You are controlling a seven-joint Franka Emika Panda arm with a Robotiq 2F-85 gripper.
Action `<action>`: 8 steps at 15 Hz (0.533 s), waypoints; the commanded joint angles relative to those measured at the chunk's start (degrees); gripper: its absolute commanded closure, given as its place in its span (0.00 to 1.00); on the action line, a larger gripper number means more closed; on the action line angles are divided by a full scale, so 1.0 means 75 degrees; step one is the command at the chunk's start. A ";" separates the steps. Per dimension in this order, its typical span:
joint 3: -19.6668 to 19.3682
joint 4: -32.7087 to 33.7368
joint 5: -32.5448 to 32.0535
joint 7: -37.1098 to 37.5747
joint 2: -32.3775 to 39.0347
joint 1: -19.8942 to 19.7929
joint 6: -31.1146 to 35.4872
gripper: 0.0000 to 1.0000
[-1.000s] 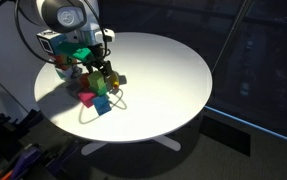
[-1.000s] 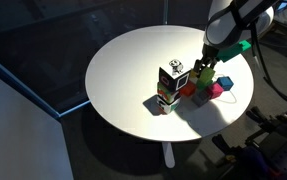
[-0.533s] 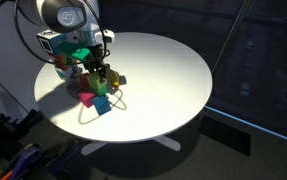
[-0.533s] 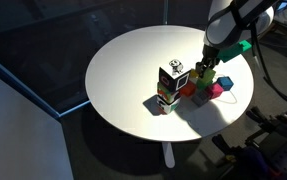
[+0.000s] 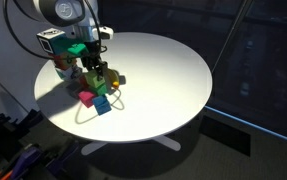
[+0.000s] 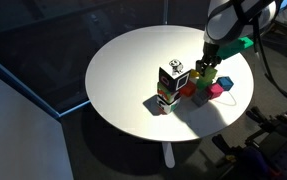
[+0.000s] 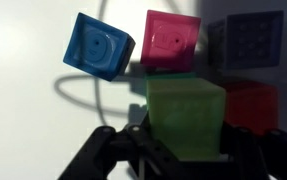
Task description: Pick up the lime green block and put it on the block with the number four on it
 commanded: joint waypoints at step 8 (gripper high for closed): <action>-0.0118 0.0185 -0.0474 0.1181 -0.1029 0.0347 -0.1205 0.76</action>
